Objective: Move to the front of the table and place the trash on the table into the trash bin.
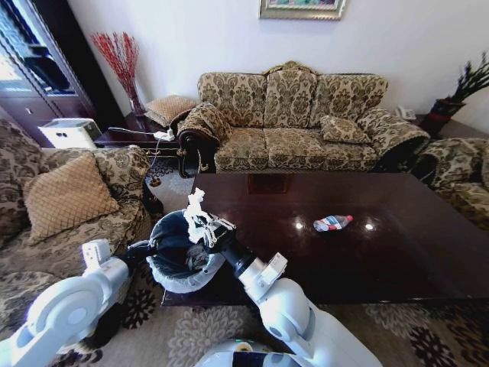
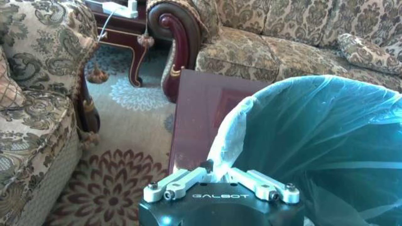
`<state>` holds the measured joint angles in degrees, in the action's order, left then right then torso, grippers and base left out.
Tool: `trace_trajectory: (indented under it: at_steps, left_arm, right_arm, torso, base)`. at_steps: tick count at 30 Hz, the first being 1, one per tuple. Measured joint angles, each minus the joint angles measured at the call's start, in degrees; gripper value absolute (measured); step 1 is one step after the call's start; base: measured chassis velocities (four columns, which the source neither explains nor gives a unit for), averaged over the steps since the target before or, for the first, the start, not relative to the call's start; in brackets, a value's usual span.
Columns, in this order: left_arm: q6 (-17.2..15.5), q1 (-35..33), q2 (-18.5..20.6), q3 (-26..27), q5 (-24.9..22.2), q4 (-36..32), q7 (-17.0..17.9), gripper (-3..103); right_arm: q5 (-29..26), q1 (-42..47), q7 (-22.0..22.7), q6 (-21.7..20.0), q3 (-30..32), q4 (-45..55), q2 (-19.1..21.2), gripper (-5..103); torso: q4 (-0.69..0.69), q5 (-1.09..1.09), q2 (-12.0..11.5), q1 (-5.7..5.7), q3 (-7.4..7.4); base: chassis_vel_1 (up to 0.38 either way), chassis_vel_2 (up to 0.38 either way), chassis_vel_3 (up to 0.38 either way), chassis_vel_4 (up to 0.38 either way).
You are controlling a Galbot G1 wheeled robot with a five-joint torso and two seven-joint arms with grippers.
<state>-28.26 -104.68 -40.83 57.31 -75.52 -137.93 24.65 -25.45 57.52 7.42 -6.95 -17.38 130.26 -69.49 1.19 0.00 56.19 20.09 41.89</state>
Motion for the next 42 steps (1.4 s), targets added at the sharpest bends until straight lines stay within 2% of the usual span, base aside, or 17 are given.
trace_trajectory:
  at_steps: [36, 39, 40, 41, 42]
  left_arm:
    - [0.0, 0.0, 0.0, 0.0, 0.0, 0.0, 0.0, 0]
    - [0.0, 0.0, 0.0, 0.0, 0.0, 0.0, 0.0, 0]
    - [0.0, 0.0, 0.0, 0.0, 0.0, 0.0, 0.0, 0]
    - [0.0, 0.0, 0.0, 0.0, 0.0, 0.0, 0.0, 0]
    - [0.0, 0.0, 0.0, 0.0, 0.0, 0.0, 0.0, 0]
  right_arm:
    - [-0.05, -0.08, 0.0, -0.07, 0.09, -0.14, -0.06, 0]
    - [0.48, -0.15, 0.0, -0.07, 0.07, -0.69, -0.07, -3]
    - [2.75, -0.47, 0.0, -0.04, -0.01, -2.54, -0.06, -3]
    - [4.34, -0.69, 0.0, 0.03, -0.09, -3.84, -0.04, 8]
    - [6.53, -1.0, 0.0, 0.17, -0.2, -5.56, -0.01, 13]
  torso:
    - [0.0, 0.0, 0.0, 0.0, 0.0]
    - [0.0, 0.0, 0.0, 0.0, 0.0]
    - [0.0, 0.0, 0.0, 0.0, 0.0]
    - [0.0, 0.0, 0.0, 0.0, 0.0]
    - [0.0, 0.0, 0.0, 0.0, 0.0]
  base:
    - [0.0, 0.0, 0.0, 0.0]
    - [0.0, 0.0, 0.0, 0.0]
    - [0.0, 0.0, 0.0, 0.0]
    - [0.0, 0.0, 0.0, 0.0]
    - [0.0, 0.0, 0.0, 0.0]
